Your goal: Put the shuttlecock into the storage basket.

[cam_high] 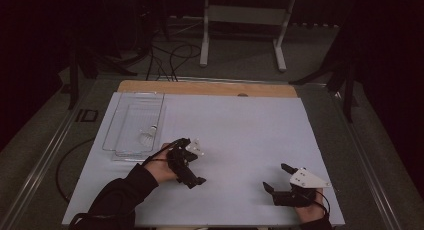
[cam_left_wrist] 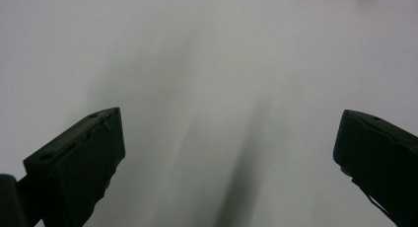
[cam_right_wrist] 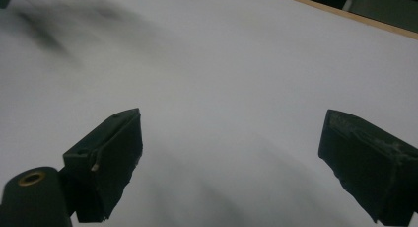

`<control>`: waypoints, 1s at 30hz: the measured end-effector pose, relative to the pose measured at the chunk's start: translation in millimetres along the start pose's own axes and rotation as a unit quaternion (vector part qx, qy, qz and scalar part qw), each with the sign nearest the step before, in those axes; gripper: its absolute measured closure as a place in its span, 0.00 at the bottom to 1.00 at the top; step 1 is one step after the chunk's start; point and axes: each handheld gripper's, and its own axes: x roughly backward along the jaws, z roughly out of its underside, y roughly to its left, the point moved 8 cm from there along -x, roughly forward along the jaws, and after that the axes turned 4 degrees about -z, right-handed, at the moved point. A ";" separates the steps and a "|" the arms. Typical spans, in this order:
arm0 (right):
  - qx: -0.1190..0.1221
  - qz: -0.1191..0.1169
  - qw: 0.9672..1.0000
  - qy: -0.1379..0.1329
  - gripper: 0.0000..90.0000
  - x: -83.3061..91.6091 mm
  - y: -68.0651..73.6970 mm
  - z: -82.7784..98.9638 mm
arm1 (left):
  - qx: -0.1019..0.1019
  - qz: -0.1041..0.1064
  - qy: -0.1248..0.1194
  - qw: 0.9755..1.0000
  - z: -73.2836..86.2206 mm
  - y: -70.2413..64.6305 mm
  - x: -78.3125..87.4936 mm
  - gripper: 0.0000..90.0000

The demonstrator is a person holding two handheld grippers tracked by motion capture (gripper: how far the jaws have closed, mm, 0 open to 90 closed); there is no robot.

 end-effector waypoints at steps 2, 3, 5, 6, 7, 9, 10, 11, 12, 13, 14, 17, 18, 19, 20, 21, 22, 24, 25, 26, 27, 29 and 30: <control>0.000 0.000 1.000 0.000 0.11 -0.1 0.1 0.0 | 0.001 0.001 -0.004 1.000 4.1 -3.0 2.5 0.00; 0.001 0.000 1.000 0.000 0.11 -0.1 0.1 0.0 | 0.000 -0.001 -0.006 1.000 6.4 -4.4 3.4 0.00; 0.000 -0.001 1.000 0.000 0.11 -0.1 0.2 0.0 | -0.002 -0.009 -0.003 1.000 11.7 -6.0 5.1 0.00; 0.000 0.000 1.000 0.001 0.11 -0.1 0.2 0.0 | -0.002 -0.011 -0.004 1.000 14.0 -6.8 6.1 0.00; 0.001 0.000 1.000 0.001 0.11 -0.1 0.3 -0.1 | 0.003 -0.011 -0.009 1.000 15.7 -7.8 6.8 0.00; 0.001 -0.001 1.000 0.001 0.11 -0.3 0.5 -0.2 | 0.005 -0.015 -0.010 1.000 20.1 -8.6 9.2 0.00; 0.002 -0.001 1.000 0.001 0.11 -0.3 0.6 -0.2 | 0.005 -0.020 -0.011 1.000 22.2 -9.1 9.9 0.00; 0.002 -0.001 1.000 0.001 0.11 -0.3 0.5 -0.2 | 0.005 -0.022 -0.013 1.000 24.3 -10.0 10.7 0.00; 0.002 -0.001 1.000 0.001 0.11 -0.3 0.5 -0.2 | 0.010 -0.021 -0.015 1.000 26.3 -11.2 11.3 0.00; 0.002 -0.001 1.000 0.001 0.11 -0.3 0.4 -0.2 | 0.012 -0.022 -0.016 1.000 28.4 -11.7 12.1 0.00; 0.001 -0.001 1.000 0.001 0.11 -0.3 0.4 -0.2 | 0.015 -0.025 -0.020 0.999 30.3 -12.6 12.6 0.00; 0.002 -0.001 1.000 0.001 0.11 -0.6 0.5 0.1 | 0.019 -0.022 -0.026 0.999 36.4 -15.2 14.5 0.00; 0.002 -0.001 1.000 0.002 0.11 -0.7 0.6 0.1 | 0.016 -0.021 -0.024 0.999 38.5 -15.3 15.0 0.00; 0.002 -0.002 1.000 0.002 0.11 -0.7 0.6 0.1 | 0.016 -0.021 -0.026 0.999 40.6 -16.5 14.9 0.00; 0.001 -0.002 1.000 0.002 0.11 -0.7 0.9 0.0 | 0.016 -0.023 -0.026 0.999 43.0 -17.1 15.1 0.00; 0.001 -0.002 1.000 0.002 0.11 -0.7 0.9 0.0 | 0.017 -0.021 -0.028 0.999 45.2 -17.8 15.3 0.00; 0.002 -0.002 1.000 0.002 0.11 -0.7 0.7 0.1 | 0.019 -0.020 -0.031 0.999 47.0 -18.6 15.4 0.00; 0.001 -0.002 1.000 0.002 0.11 -1.0 0.7 0.3 | 0.022 -0.021 -0.035 0.999 51.0 -19.2 15.2 0.00; 0.001 -0.002 1.000 0.002 0.11 -1.0 0.7 0.3 | 0.023 -0.024 -0.040 0.999 52.1 -19.5 14.8 0.00; 0.001 -0.002 1.000 0.003 0.11 -1.0 0.9 0.3 | 0.021 -0.030 -0.047 0.998 54.4 -19.2 15.2 0.00; 0.001 -0.001 1.000 0.003 0.11 -1.0 0.9 0.2 | 0.029 -0.024 -0.056 0.998 55.5 -20.3 14.9 0.00; 0.000 -0.002 1.000 0.002 0.11 -0.9 1.2 0.0 | 0.034 -0.020 -0.053 0.998 60.4 -19.4 14.9 0.00; 0.001 -0.002 1.000 0.003 0.11 -1.1 0.9 0.4 | 0.039 -0.021 -0.059 0.997 62.6 -19.9 14.3 0.00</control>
